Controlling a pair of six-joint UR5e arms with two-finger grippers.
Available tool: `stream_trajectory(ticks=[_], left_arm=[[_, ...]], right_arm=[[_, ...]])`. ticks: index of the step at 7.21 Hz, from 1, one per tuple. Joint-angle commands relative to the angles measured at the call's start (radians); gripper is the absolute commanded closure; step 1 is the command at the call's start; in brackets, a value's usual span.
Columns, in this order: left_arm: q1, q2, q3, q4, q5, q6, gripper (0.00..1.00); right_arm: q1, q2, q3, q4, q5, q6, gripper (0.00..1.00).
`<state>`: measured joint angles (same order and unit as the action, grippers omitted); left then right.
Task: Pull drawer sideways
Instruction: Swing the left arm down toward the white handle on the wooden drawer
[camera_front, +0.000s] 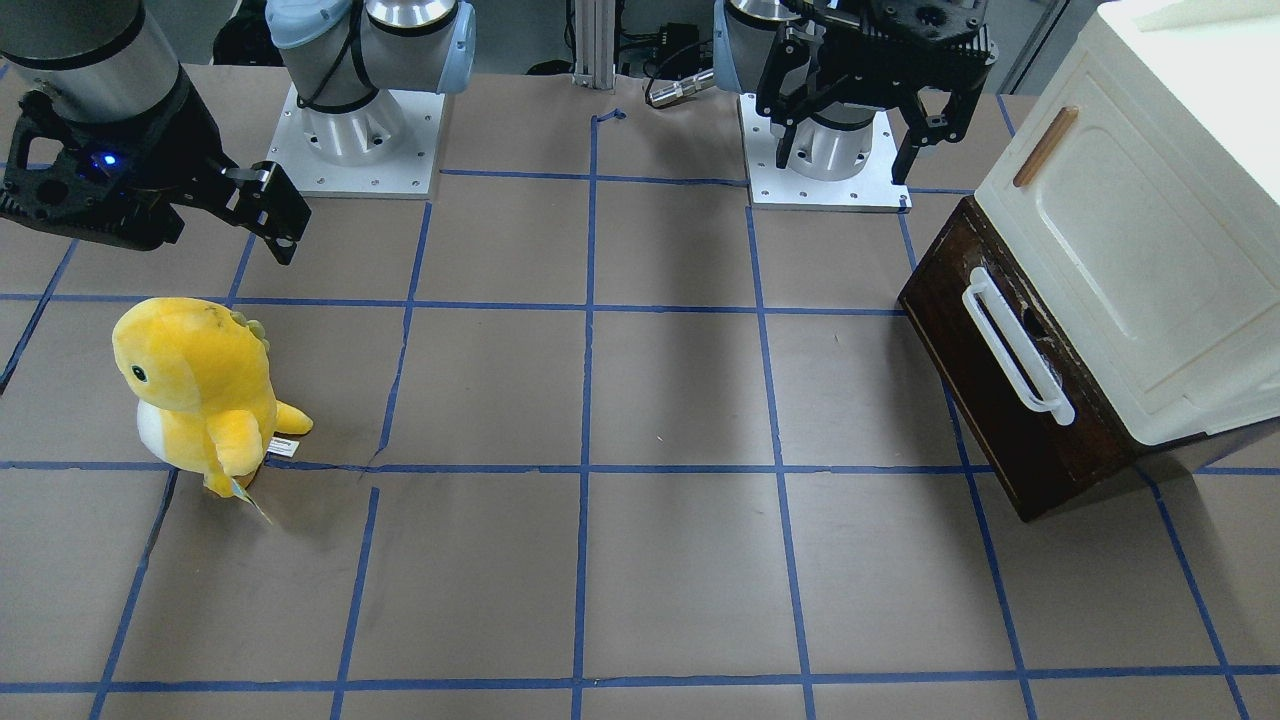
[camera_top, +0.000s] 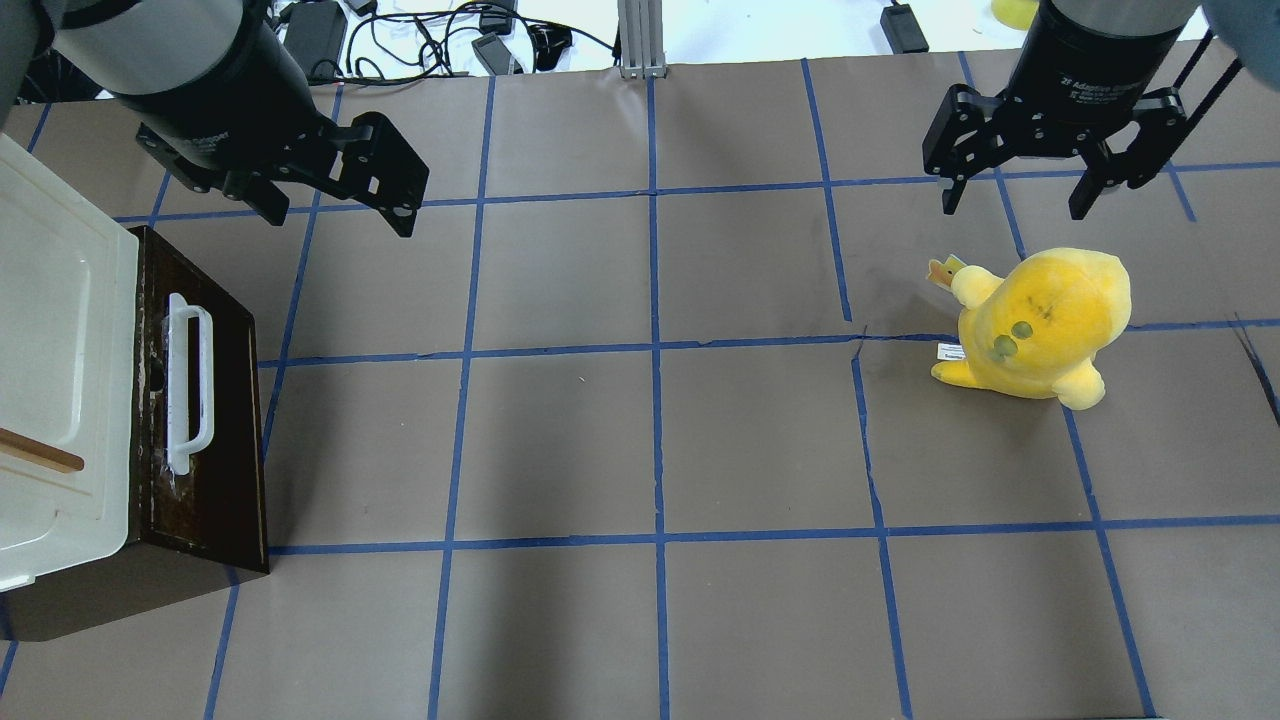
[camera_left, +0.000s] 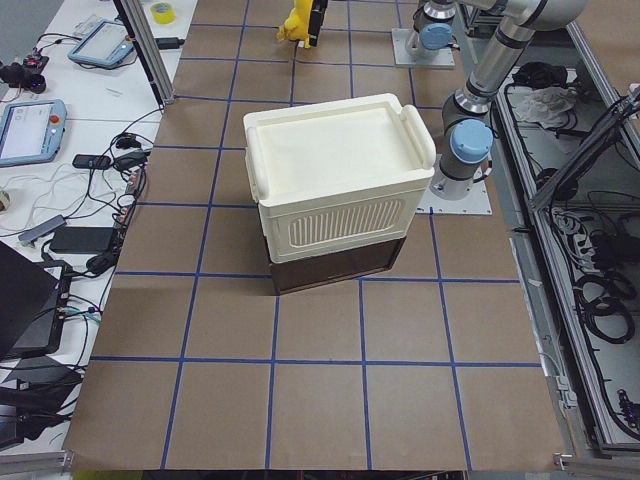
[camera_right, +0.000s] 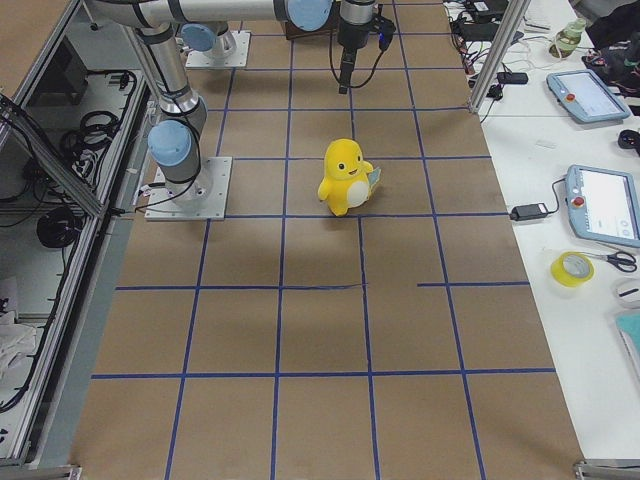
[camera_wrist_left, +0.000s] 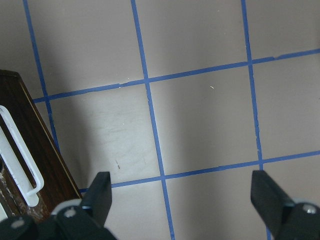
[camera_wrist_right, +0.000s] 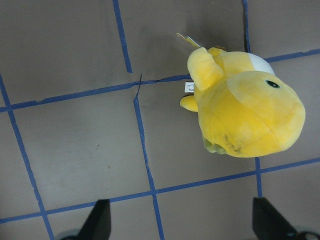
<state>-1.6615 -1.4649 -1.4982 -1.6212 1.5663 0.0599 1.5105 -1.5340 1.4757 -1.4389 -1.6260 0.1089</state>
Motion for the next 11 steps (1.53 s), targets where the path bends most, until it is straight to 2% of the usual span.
stream_trajectory(ticks=[1, 5, 6, 8, 9, 10, 11], left_arm=[[0.002, 0.0, -0.001, 0.001, 0.0, -0.002, 0.0], [-0.004, -0.051, -0.02, 0.02, 0.011, -0.083, 0.01], [-0.032, -0.076, -0.022, 0.052, 0.012, -0.125, 0.01], [-0.157, -0.147, -0.027, 0.154, 0.03, -0.317, 0.01], [-0.211, -0.178, -0.027, 0.17, 0.099, -0.398, 0.01], [-0.265, -0.21, -0.028, 0.169, 0.128, -0.488, 0.01], [-0.314, -0.251, -0.03, 0.167, 0.232, -0.582, 0.01]], right_arm=[[0.0, 0.0, 0.0, 0.0, 0.0, 0.0, 0.0], [0.0, 0.0, 0.0, 0.0, 0.0, 0.0, 0.0], [0.0, 0.0, 0.0, 0.0, 0.0, 0.0, 0.0], [0.0, 0.0, 0.0, 0.0, 0.0, 0.0, 0.0], [0.0, 0.0, 0.0, 0.0, 0.0, 0.0, 0.0], [0.0, 0.0, 0.0, 0.0, 0.0, 0.0, 0.0], [0.0, 0.0, 0.0, 0.0, 0.0, 0.0, 0.0]])
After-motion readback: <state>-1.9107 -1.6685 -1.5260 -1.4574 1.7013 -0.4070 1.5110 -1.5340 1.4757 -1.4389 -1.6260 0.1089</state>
